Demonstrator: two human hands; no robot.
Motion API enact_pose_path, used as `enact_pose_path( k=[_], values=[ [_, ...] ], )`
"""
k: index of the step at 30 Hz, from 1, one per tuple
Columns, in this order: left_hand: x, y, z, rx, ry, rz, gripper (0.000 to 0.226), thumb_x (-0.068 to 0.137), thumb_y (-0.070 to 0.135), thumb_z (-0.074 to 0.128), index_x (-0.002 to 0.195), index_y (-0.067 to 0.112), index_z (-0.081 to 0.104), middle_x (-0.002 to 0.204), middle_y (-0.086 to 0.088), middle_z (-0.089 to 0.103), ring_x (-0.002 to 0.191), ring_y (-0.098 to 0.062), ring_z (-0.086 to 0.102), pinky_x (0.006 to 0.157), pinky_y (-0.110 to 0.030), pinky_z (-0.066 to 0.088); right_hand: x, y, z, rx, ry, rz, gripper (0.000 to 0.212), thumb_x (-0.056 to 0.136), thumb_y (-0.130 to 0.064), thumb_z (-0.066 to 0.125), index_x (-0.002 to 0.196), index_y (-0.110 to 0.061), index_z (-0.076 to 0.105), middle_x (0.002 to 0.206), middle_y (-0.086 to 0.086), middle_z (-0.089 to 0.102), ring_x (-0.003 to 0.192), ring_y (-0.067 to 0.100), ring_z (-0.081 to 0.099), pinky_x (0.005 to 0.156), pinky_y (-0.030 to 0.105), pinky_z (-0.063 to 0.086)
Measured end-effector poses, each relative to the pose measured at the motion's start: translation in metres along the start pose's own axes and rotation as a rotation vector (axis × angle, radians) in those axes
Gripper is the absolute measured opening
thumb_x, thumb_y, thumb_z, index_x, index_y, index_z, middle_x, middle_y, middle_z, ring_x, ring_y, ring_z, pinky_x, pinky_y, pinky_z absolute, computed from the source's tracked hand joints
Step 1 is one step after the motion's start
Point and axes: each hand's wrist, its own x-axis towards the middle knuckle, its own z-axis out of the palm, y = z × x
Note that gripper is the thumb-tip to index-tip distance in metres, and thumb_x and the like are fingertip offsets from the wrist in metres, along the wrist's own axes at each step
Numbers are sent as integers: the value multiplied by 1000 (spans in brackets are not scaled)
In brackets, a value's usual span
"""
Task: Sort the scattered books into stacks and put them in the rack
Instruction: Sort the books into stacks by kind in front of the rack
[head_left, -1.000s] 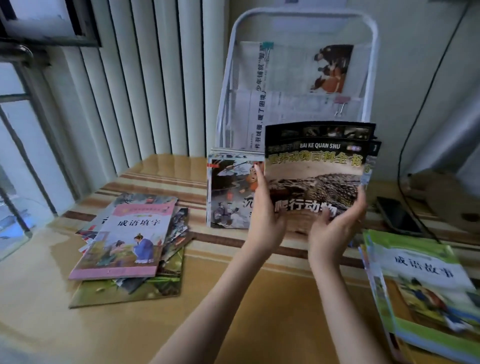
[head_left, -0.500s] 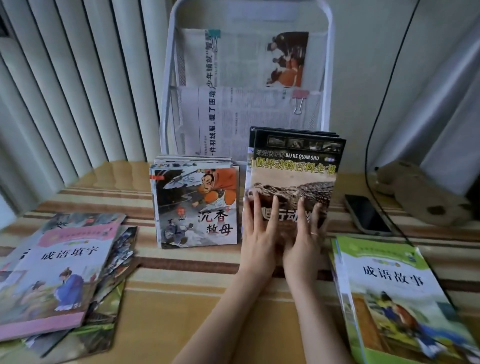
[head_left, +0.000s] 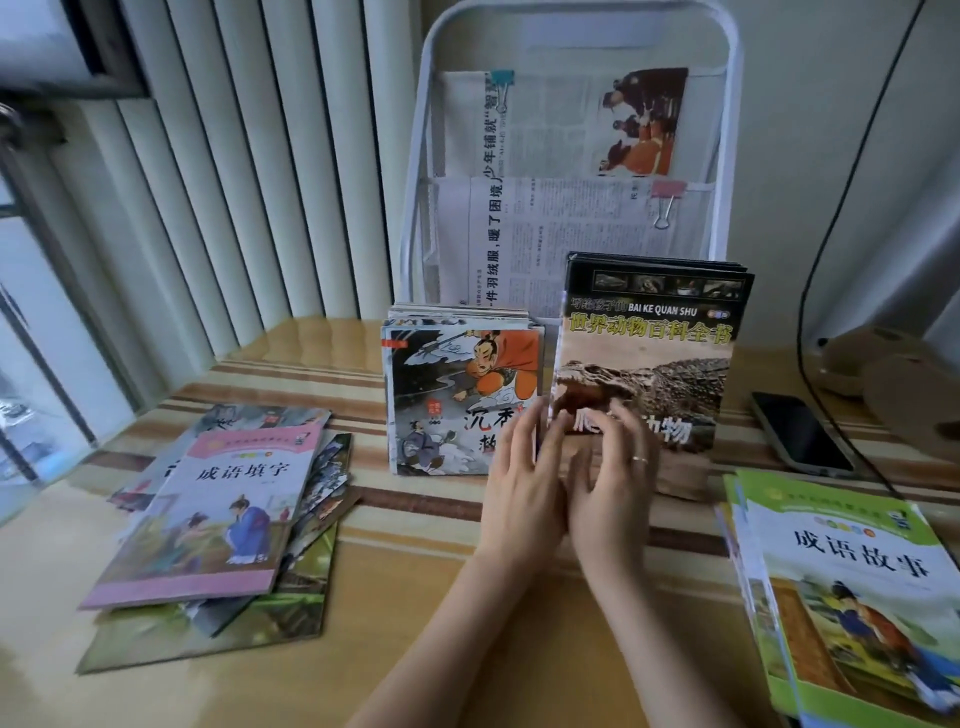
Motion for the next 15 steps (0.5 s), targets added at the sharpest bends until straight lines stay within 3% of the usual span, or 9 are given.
enact_pose_path(
  k=[1,3,5,8,9,11,13,15],
  values=[
    [-1,-11,-18,35,78,-14,37,86,19,41,114,6,62,120,-15,58,110,-30,51,93,-39,45,-6,-20,4,62,-33,-31,22,86,-1,58,106,-9,61,113,8,62,111,24,53,101,51,38],
    [-7,-38,-57,116,192,-100,25,81,16,43,84,10,67,91,-6,65,83,-26,59,70,-36,49,-23,-62,14,166,-159,-57,18,86,-2,59,100,-14,62,96,-1,67,97,7,55,103,50,39],
    [-19,-74,-88,208,235,-256,17,79,12,48,78,11,64,86,-5,65,80,-28,59,68,-36,46,-40,-101,25,242,-341,-48,15,87,-6,59,99,-15,63,90,-4,68,87,-7,44,101,48,42],
    [-45,-128,-126,385,95,-677,30,83,16,50,110,7,60,120,-17,57,114,-38,48,93,-49,38,-64,-140,49,321,-714,20,23,93,-19,52,115,-17,58,98,0,67,90,3,51,102,45,41],
    [-53,-141,-137,414,-10,-854,43,89,24,47,128,5,49,138,-22,43,130,-39,34,105,-52,25,-72,-150,58,346,-828,47,28,94,-24,50,122,-20,54,107,1,66,101,11,55,105,43,38],
    [-70,-155,-152,397,-161,-1128,69,93,43,43,145,2,23,153,-27,13,142,-40,5,113,-54,2,-87,-167,72,337,-995,67,39,94,-36,47,131,-24,45,126,1,58,121,23,47,107,43,34],
    [-81,-161,-157,354,-187,-1203,79,91,51,43,146,1,18,153,-29,8,143,-42,3,113,-52,0,-95,-179,79,286,-1067,63,44,95,-40,45,135,-22,42,135,0,51,126,26,39,109,42,30],
    [-84,-164,-160,348,-161,-1207,76,89,52,46,143,3,26,150,-29,20,139,-43,16,112,-52,9,-98,-184,80,295,-1052,81,43,96,-38,45,135,-21,42,135,-1,50,126,22,39,110,40,27]
  ],
)
